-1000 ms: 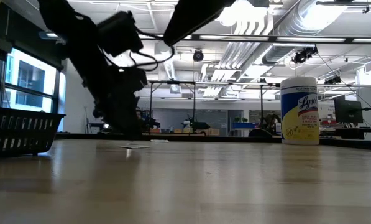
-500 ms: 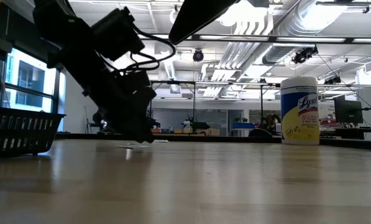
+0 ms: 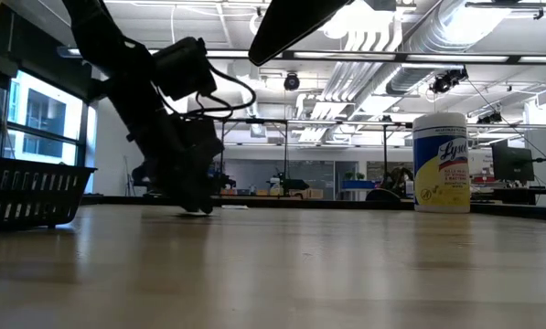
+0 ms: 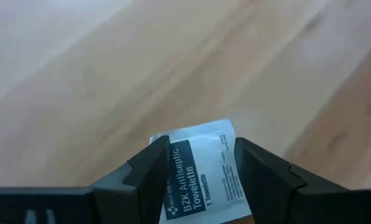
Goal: Pick & Place First Aid Supplies
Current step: Put the towelette pack into the top black bin
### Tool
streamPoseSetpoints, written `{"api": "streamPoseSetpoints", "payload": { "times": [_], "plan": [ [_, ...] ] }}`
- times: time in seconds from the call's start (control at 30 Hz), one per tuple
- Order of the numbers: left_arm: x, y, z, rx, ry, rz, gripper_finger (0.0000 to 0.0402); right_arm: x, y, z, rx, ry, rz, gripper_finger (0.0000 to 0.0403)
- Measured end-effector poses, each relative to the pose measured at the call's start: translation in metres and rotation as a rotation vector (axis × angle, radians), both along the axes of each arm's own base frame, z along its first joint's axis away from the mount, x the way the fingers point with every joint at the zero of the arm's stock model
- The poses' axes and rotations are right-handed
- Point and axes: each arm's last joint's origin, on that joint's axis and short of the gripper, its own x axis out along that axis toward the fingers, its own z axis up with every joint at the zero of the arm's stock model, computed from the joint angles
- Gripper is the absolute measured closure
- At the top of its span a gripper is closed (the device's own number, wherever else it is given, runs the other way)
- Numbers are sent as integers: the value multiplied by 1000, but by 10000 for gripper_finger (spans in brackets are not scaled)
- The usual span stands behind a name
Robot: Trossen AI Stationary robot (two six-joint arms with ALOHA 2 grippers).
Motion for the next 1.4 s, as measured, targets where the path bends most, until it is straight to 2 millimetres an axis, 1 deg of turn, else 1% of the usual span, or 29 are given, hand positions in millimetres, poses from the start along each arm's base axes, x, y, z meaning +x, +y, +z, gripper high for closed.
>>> {"api": "streamPoseSetpoints", "payload": {
  "times": [0.13,0.33,0.53,0.63,0.73,0.87,1.0,1.17,1.27,1.4],
  "plan": [
    [-1,1,0,14,5,16,220,0,0,0,1,0,0,290],
    [-3,-2,11,1,-34,-7,220,0,-1,0,-5,-3,-3,290],
    [-8,0,13,63,13,39,220,0,-1,0,-2,-4,-5,290],
    [-9,5,10,64,30,50,220,1,-1,0,-1,-6,-5,290],
    [-9,14,11,34,24,45,220,1,-1,0,-1,-9,-7,290],
    [-16,21,4,15,28,63,220,1,0,1,0,-11,-7,290],
    [-21,23,-4,-26,-24,44,220,1,0,1,0,-11,-7,290],
    [-20,20,-4,-30,-55,31,221,1,0,1,0,-11,-7,290],
    [-20,18,-4,-30,-54,21,239,1,0,1,0,-11,-7,290],
    [-19,12,-5,-9,-44,-8,292,1,0,1,0,-11,-7,290]
  ]
}}
